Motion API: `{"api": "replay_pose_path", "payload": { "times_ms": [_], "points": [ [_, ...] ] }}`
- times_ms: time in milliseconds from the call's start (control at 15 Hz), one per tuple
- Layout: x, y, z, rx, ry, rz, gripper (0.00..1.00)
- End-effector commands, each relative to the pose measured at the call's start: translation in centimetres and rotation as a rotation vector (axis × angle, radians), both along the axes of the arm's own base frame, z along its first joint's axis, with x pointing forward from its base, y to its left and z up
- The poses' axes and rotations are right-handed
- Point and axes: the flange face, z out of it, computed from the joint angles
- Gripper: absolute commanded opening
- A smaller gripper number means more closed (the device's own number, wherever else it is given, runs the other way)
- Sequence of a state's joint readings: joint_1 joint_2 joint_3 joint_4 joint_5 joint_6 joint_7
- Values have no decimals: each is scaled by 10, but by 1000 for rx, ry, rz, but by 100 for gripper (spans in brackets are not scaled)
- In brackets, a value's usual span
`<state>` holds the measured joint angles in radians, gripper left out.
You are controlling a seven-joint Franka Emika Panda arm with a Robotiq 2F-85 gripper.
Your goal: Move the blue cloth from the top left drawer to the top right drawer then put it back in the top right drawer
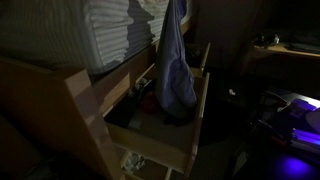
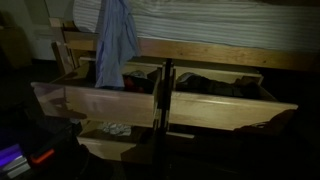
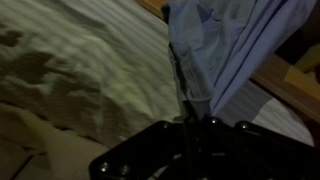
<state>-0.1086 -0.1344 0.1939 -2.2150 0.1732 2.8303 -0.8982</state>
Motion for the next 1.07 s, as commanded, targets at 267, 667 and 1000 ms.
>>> {"api": "replay_pose_path", "payload": {
  "times_ms": [267, 667, 1000],
  "points": [
    [-52, -102, 97, -147, -404, -109, 1],
    [-81, -175, 154, -311, -690, -232, 1],
    [-80, -237, 205, -495, -808, -308, 1]
  ]
}}
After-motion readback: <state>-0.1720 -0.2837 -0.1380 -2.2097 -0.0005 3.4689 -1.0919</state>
